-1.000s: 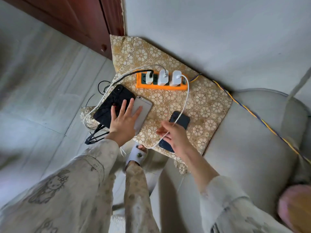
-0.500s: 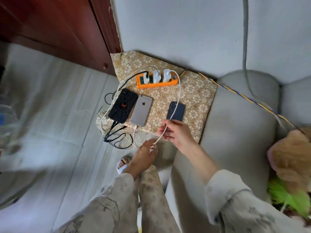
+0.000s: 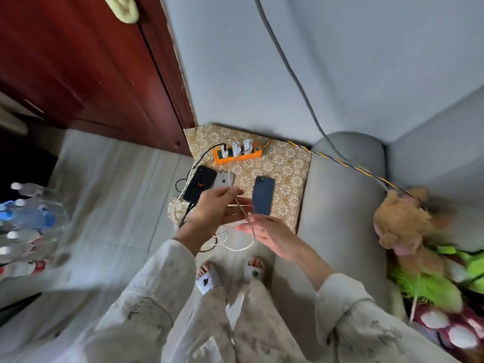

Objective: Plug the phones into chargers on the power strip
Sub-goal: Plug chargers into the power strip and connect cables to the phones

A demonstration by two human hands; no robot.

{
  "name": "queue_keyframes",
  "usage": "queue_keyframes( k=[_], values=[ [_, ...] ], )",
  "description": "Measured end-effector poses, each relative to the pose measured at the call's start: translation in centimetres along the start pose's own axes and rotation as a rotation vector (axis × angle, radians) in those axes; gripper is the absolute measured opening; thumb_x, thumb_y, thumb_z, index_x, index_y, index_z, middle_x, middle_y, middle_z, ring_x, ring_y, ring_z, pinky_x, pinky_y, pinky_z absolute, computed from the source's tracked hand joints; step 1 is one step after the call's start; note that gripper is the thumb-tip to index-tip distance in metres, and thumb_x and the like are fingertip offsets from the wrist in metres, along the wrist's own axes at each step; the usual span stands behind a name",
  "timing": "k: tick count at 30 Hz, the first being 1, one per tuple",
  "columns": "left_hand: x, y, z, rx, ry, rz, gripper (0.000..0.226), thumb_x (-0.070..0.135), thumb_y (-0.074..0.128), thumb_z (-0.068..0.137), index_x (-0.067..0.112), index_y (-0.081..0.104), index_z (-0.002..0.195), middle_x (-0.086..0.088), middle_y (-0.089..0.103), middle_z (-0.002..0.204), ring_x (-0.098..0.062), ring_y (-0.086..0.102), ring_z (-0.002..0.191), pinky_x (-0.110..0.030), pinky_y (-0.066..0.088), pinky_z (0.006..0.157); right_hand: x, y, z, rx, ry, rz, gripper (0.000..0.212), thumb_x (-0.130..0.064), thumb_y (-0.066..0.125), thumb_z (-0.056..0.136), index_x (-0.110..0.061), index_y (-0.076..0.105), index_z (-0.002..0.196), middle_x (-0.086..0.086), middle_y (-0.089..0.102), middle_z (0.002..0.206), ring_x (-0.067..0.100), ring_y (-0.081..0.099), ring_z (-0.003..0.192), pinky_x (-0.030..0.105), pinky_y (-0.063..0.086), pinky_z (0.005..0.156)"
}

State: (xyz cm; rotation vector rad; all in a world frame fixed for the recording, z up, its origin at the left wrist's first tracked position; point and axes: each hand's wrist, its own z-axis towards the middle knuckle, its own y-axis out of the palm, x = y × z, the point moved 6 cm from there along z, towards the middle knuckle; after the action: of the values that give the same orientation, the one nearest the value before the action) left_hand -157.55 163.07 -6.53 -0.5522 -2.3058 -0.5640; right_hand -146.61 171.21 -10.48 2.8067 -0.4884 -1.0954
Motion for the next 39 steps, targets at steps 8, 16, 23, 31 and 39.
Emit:
queue_keyframes(
  k=[8,16,23,31,39],
  values=[
    [7.0,3.4,-0.9,-0.036,0.075,-0.215,0.016,0.006,0.042,0.095,0.003,0.058,0.096,-0.009,0.072,0.085,-0.020,0.072,0.070,-0.027,0.060,0.060,-3.5,-2.6,-5.2,0.030,-0.149,-0.308,0.032,-0.027,0.042,0.096,-0.002,0.062,0.103,0.013,0.067,0.101,0.025,0.063,0.100,0.038,0.044,0.102],
    [3.5,4.1,-4.0,-0.225,0.105,0.270,0.049,-0.009,0.038,0.085,0.026,0.055,0.113,-0.004,0.061,0.123,-0.014,0.059,0.110,-0.028,0.045,0.092,-12.9,-4.6,-8.6,0.074,-0.395,0.069,0.017,-0.013,0.048,0.094,-0.006,0.063,0.092,0.006,0.073,0.071,0.022,0.071,0.068,0.028,0.057,0.059],
    [4.9,5.1,-7.1,-0.238,0.265,0.575,0.025,0.007,0.041,0.095,0.001,0.058,0.113,-0.015,0.063,0.117,-0.013,0.061,0.102,-0.022,0.048,0.095,-19.3,-3.0,-9.0,-0.025,-0.406,0.469,0.021,-0.014,0.048,0.094,-0.002,0.063,0.087,0.011,0.074,0.075,0.025,0.072,0.071,0.030,0.059,0.059],
    [14.0,3.6,-10.1,-0.080,0.515,0.214,0.026,0.014,0.036,0.097,0.011,0.058,0.083,-0.006,0.073,0.083,-0.018,0.072,0.076,-0.027,0.059,0.067,-17.4,0.6,-7.5,-0.196,-0.428,0.125,0.042,-0.040,0.044,0.093,-0.009,0.061,0.116,0.013,0.066,0.114,0.025,0.062,0.108,0.029,0.048,0.090],
    [21.1,1.0,-10.0,-0.071,0.626,-0.435,0.032,0.019,0.029,0.100,0.009,0.052,0.080,-0.008,0.075,0.075,-0.022,0.073,0.076,-0.031,0.059,0.066,-13.2,0.8,-7.3,-0.240,-0.358,-0.452,0.026,-0.038,0.065,0.078,-0.019,0.070,0.095,-0.004,0.071,0.089,0.020,0.064,0.099,0.036,0.043,0.103]
  ],
)
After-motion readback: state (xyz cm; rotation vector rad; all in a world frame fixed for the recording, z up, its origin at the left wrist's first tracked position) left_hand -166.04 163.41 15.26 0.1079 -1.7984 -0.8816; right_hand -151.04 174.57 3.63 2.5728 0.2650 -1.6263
